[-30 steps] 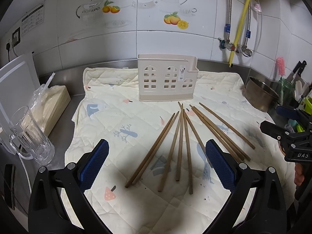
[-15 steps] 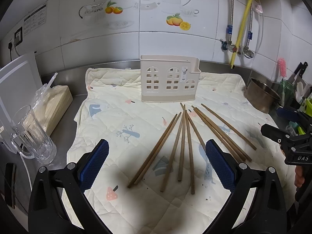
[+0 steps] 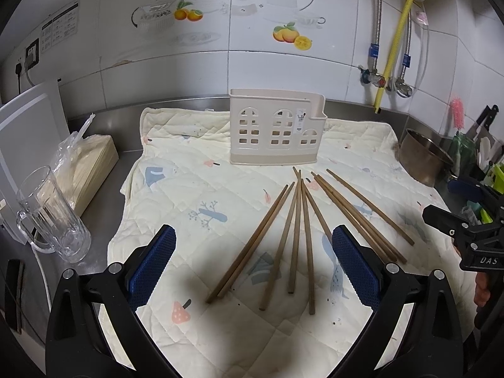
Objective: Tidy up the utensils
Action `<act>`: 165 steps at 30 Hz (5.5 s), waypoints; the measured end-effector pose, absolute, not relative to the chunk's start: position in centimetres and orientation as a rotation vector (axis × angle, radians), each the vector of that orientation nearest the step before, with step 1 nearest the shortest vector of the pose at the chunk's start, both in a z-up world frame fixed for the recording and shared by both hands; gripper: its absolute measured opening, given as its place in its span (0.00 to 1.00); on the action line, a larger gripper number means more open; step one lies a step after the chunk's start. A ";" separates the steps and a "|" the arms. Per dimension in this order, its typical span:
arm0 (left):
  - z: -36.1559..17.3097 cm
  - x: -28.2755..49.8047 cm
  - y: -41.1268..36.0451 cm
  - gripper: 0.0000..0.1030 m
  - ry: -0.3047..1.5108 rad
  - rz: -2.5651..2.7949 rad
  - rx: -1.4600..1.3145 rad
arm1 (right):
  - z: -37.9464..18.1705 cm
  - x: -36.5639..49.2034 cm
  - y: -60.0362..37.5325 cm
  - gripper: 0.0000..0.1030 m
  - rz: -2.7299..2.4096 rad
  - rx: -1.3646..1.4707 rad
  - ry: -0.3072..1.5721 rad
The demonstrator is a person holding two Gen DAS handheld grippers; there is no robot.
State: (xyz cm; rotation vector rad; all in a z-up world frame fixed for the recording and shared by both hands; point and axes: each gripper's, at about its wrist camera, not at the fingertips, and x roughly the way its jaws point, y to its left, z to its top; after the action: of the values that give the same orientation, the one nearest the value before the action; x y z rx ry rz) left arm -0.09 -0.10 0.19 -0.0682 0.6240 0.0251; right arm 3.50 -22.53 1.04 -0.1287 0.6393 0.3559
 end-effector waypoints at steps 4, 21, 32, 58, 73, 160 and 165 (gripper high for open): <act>0.2 -0.1 0.1 0.95 0.622 0.028 -0.075 | 0.8 3.5 -22.5 0.94 0.358 -0.129 0.642; -0.5 0.7 1.4 0.94 0.633 0.023 -0.090 | -0.4 4.3 -22.8 0.94 0.374 -0.128 0.663; -2.0 1.4 4.7 0.75 0.680 0.014 -0.091 | -1.8 5.1 -23.2 0.93 0.381 -0.142 0.696; -8.7 5.5 4.4 0.15 0.947 -0.267 0.034 | -5.1 8.2 -26.1 0.69 0.359 -0.108 0.810; -9.2 6.3 4.2 0.15 0.955 -0.260 0.097 | -5.9 9.4 -26.2 0.64 0.356 -0.109 0.835; 22.3 21.8 1.5 0.06 0.328 -0.146 0.015 | 15.9 25.2 -19.8 0.06 0.510 -0.135 0.533; 18.3 24.6 2.8 0.06 0.400 -0.116 -0.033 | 13.7 26.2 -19.0 0.06 0.511 -0.147 0.575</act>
State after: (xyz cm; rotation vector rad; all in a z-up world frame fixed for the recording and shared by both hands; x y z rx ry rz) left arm 24.57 2.84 18.29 -0.0331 0.4003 -0.1163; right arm 26.19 -19.02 13.66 -0.1466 0.5748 0.5114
